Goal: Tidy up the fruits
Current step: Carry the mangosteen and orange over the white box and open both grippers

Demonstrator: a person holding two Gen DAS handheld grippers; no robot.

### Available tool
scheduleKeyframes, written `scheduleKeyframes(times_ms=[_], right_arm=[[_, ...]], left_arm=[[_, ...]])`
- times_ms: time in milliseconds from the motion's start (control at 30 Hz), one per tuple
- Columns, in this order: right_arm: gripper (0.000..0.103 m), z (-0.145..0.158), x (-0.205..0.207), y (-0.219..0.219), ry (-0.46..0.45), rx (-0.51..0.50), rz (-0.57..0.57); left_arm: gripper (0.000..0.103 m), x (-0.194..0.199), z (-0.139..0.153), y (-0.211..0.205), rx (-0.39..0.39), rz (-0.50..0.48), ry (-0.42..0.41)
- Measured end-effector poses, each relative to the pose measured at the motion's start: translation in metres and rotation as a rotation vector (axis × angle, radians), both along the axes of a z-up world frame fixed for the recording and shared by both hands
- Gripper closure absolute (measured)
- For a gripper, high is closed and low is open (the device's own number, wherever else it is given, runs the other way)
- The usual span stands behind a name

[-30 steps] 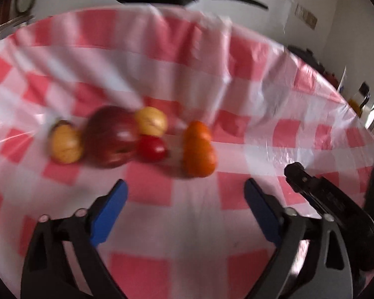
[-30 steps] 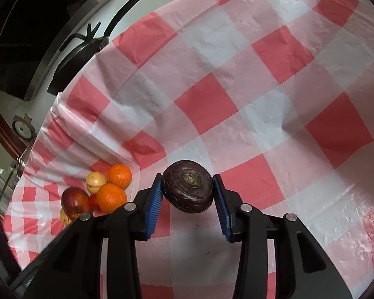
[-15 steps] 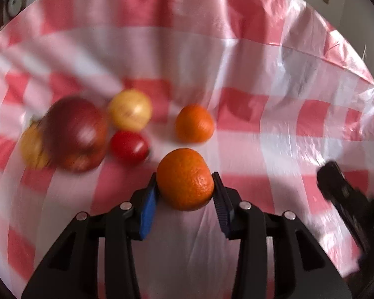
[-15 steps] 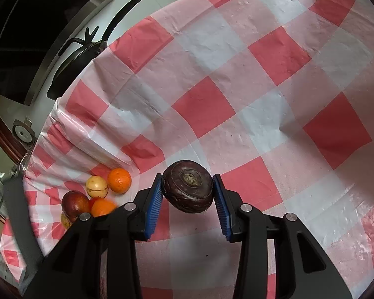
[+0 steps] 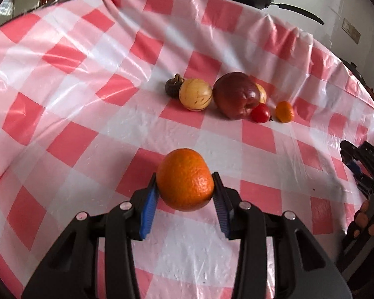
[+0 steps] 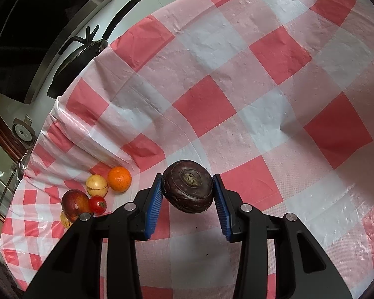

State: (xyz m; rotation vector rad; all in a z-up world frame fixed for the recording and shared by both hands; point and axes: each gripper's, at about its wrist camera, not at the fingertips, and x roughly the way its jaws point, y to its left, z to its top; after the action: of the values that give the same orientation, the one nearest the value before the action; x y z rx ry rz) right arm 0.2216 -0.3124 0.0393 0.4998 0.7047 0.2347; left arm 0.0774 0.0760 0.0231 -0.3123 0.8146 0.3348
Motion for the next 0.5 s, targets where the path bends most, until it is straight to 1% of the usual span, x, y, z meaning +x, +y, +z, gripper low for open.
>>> scheduleKeyframes(times_ms=[67, 200, 500], right_arm=[[0.063, 0.0, 0.0, 0.0, 0.0, -0.001, 0.001], [0.063, 0.0, 0.0, 0.0, 0.001, -0.002, 0.001], [0.063, 0.0, 0.001, 0.0, 0.01, -0.003, 0.001]], left_arm=[[0.061, -0.002, 0.0, 0.004, -0.019, 0.005, -0.008], [0.061, -0.003, -0.005, 0.013, -0.057, 0.0, 0.003], [0.061, 0.0, -0.008, 0.01, -0.073, -0.003, -0.003]])
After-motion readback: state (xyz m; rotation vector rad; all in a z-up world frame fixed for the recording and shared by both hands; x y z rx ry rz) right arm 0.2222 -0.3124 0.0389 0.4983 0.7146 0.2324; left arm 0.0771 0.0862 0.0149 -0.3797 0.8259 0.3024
